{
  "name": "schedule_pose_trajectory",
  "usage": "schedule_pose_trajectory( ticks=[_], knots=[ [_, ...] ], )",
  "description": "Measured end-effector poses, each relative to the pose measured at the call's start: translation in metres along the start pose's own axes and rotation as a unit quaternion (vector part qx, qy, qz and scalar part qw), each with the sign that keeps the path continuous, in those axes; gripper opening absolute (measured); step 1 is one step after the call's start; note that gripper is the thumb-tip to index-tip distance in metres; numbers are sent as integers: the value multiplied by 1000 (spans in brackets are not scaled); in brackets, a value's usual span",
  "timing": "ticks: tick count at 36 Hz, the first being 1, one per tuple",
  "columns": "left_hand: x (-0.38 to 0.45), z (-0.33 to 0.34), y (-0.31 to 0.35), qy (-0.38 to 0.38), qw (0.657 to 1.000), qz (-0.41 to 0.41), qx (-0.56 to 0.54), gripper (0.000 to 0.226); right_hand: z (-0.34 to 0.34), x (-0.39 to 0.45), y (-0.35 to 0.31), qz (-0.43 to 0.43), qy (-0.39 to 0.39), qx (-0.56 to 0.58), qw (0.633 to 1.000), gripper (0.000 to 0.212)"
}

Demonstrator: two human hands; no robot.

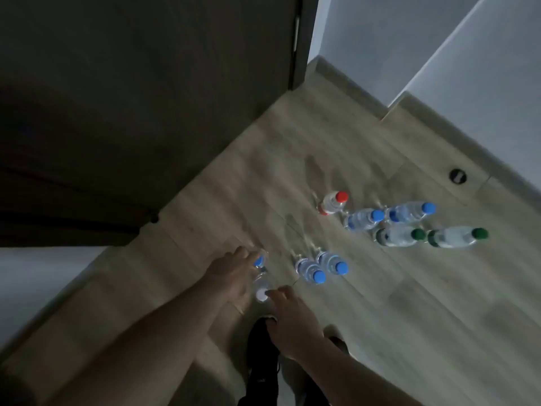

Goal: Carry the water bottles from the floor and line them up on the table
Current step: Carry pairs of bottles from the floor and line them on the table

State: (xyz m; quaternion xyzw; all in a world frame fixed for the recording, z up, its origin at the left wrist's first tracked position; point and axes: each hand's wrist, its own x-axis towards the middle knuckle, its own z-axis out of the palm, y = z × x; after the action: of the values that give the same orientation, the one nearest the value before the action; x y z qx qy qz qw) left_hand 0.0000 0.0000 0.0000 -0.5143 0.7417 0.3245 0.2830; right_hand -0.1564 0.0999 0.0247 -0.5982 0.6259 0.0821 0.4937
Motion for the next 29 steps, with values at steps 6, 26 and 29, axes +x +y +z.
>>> schedule_pose_trajectory(
  ticks=[6,26,29],
  knots=[
    [52,30,-18,-28,999,3,-20,58,37,54,14,3,-20,17,1000,58],
    [-51,15,13,41,997,-14,-56,10,-25,-22,29,74,53,79,993,23],
    [-115,-20,33,50,996,-18,-77,11,-66,-87,17,93,67,85,990,19]
  ],
)
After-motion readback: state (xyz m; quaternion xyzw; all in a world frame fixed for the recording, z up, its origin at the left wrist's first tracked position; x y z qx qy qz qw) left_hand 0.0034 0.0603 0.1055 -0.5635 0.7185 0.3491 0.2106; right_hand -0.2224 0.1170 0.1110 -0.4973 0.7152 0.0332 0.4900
